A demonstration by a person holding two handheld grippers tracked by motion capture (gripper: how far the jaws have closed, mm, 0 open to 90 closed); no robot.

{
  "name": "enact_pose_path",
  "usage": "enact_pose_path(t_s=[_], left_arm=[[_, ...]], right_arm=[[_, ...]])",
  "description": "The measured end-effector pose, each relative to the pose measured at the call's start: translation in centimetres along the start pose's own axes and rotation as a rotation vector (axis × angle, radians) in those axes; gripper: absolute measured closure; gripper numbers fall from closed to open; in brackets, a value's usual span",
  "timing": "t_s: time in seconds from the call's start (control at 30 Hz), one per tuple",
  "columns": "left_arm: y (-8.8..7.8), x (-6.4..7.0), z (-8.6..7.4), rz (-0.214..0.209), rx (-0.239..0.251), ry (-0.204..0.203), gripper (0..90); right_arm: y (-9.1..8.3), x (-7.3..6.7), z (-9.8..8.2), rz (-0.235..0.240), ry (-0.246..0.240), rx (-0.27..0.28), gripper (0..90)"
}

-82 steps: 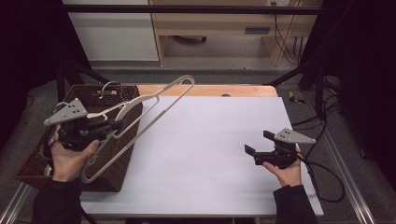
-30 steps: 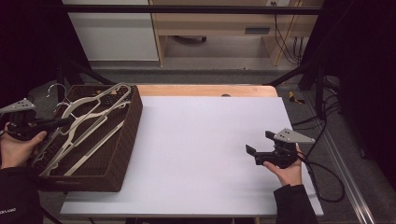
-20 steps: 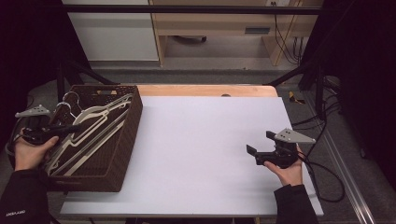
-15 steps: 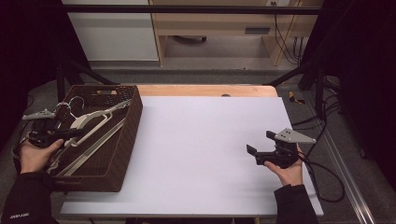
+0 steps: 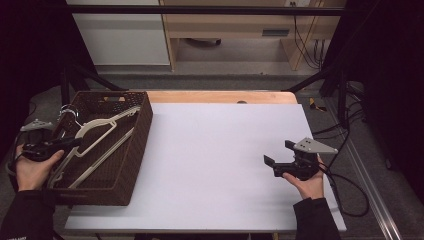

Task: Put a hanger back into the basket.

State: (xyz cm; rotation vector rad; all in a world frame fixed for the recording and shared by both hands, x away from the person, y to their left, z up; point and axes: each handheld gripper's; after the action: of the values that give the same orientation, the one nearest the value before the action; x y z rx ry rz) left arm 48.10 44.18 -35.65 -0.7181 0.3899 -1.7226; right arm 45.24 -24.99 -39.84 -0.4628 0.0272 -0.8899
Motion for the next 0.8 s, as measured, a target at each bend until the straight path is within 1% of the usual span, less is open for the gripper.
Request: enact_pose_path(t_s=[0.03,0.07,0.1,0.17,0.2,0.27,0.3,0.37,0.43,0.5,0.6,0.7,0.77,0.8], left_arm=[[-0.5,0.2,0.0,-0.012,0.023,0.001,60.7],[-1.0,0.5,0.0,-0.021,0.036,0.010,58.5],[-1.4,0.8,0.0,-0.033,0.059,0.008,56.5],[-2.2,1.6,-0.3,-0.075,0.099,0.018,50.6],[-2.5,2.1,-0.5,-0.088,0.117,0.022,47.5],[-2.9,3.1,-0.8,-0.116,0.151,0.045,41.5],[-3.1,3.6,-1.0,-0.134,0.166,0.049,38.6],[-3.3,4.7,-1.3,-0.151,0.200,0.067,32.8],[-3.3,5.8,-1.7,-0.180,0.227,0.072,27.5],[-3.3,7.0,-2.0,-0.210,0.236,0.084,21.7],[-2.9,8.7,-2.6,-0.241,0.232,0.096,13.8],[-2.4,10.1,-3.3,-0.283,0.232,0.100,10.7],[-1.9,10.6,-3.8,-0.303,0.226,0.100,9.2],[-1.6,10.8,-4.1,-0.307,0.216,0.104,9.1]], right_arm=[[0.0,0.0,0.0,0.000,0.000,0.000,5.0],[0.0,0.0,0.0,0.000,-0.001,-0.001,4.9],[0.0,0.0,0.0,0.000,0.001,-0.003,4.9],[0.0,-0.1,-0.1,0.000,0.001,-0.003,4.8],[0.0,-0.1,-0.1,0.000,0.002,-0.003,4.8],[0.0,-0.1,-0.1,0.001,0.002,-0.001,4.7],[0.0,-0.1,-0.1,0.002,0.002,-0.002,4.6],[0.0,-0.1,-0.1,0.004,0.002,0.002,4.4],[-0.1,-0.2,-0.1,0.004,0.002,0.008,4.2],[-0.1,-0.2,0.0,0.006,0.003,0.014,4.1],[-0.3,-0.2,0.0,0.009,0.000,0.022,3.8],[-0.5,-0.3,0.0,0.014,0.001,0.031,3.5],[-0.6,-0.2,0.0,0.017,-0.007,0.033,3.2],[-0.7,-0.2,0.0,0.017,-0.007,0.035,3.1]])
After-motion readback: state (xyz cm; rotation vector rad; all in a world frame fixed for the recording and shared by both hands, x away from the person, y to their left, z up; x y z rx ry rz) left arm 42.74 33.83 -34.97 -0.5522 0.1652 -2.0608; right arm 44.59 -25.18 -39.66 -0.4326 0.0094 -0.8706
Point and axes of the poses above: each handheld gripper's, and its own axes: y roughly forward along the jaws, z roughly out of its top, x roughly to its right, and after that the axes turned 14 degrees about -y, right-handed
